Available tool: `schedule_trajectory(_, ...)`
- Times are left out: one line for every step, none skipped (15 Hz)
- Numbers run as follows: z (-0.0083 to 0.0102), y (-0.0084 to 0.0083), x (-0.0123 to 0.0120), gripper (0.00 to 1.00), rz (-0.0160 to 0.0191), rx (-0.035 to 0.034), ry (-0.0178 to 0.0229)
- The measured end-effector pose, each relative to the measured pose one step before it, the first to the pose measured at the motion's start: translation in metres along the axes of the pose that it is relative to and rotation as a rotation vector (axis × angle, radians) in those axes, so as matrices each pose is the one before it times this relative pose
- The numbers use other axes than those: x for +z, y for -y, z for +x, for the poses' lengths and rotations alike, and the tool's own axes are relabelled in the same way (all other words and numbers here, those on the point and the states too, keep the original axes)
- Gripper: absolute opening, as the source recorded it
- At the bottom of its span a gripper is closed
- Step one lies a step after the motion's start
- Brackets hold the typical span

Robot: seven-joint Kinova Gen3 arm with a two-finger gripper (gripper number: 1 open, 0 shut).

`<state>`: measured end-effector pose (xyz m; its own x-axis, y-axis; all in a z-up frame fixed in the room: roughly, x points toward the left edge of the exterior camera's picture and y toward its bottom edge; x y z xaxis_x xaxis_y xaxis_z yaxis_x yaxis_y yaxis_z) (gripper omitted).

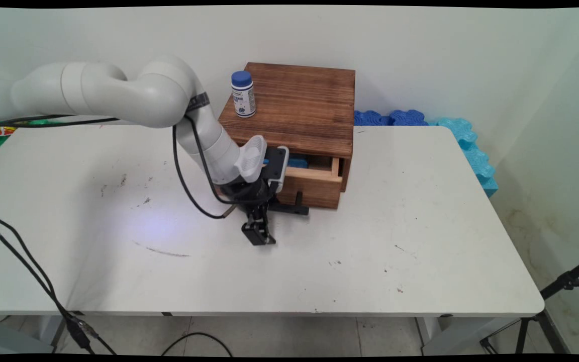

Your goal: Open the drawer

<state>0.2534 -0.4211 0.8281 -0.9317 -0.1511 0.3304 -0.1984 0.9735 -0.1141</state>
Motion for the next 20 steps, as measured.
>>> schedule_trajectory(0.00027, -0.00543, -0.00095, 1.0, -0.00496, -0.00073, -0.00041)
schedule_trajectory(0.00018, -0.00529, -0.00089, 1.0, -0.00453, -0.00135, 0.00005)
schedule_trajectory(0.00006, -0.00505, -0.00101, 1.0, -0.00423, -0.00216, -0.00036)
schedule_trajectory(0.00027, -0.0044, -0.00086, 1.0, -0.00375, -0.00101, -0.0005)
schedule_trajectory(0.00016, -0.00516, -0.00108, 1.0, -0.00464, -0.00189, -0.0004)
schedule_trajectory(0.00008, -0.00445, -0.00101, 1.0, -0.00382, -0.00146, -0.00043)
schedule_trajectory(0.00002, -0.00309, -0.00074, 1.0, -0.00278, -0.00097, -0.00032)
schedule_trajectory(0.0001, -0.00445, -0.00102, 1.0, -0.00425, -0.00129, -0.00048)
schedule_trajectory(-0.00003, -0.00309, -0.00071, 1.0, -0.00304, -0.00101, -0.00028)
schedule_trajectory(0.00003, -0.00443, -0.00107, 1.0, -0.0045, -0.00124, -0.00045)
schedule_trajectory(-0.00014, -0.00523, -0.00126, 1.0, -0.0054, -0.00159, -0.00047)
schedule_trajectory(-0.00022, -0.00506, -0.00124, 1.0, -0.00527, -0.00133, -0.00073)
schedule_trajectory(-0.00024, -0.00425, -0.00098, 1.0, -0.00481, -0.00123, -0.00049)
schedule_trajectory(-0.00017, -0.00282, -0.00065, 1.0, -0.00305, -0.00034, -0.00044)
schedule_trajectory(-0.00026, -0.00393, -0.00098, 1.0, -0.00406, -0.00054, -0.00087)
schedule_trajectory(-0.00016, -0.00265, -0.00063, 1.0, -0.00281, -0.00027, -0.00083)
schedule_trajectory(-0.00028, -0.00383, -0.00081, 1.0, -0.00419, -0.00027, -0.00116)
schedule_trajectory(-0.00012, -0.00246, -0.00049, 1.0, -0.00294, -0.00021, -0.00105)
schedule_trajectory(-0.00017, -0.00359, -0.00072, 1.0, -0.00469, -0.00033, -0.00177)
schedule_trajectory(-0.00013, -0.0024, -0.00046, 1.0, -0.00321, -0.00018, -0.00095)
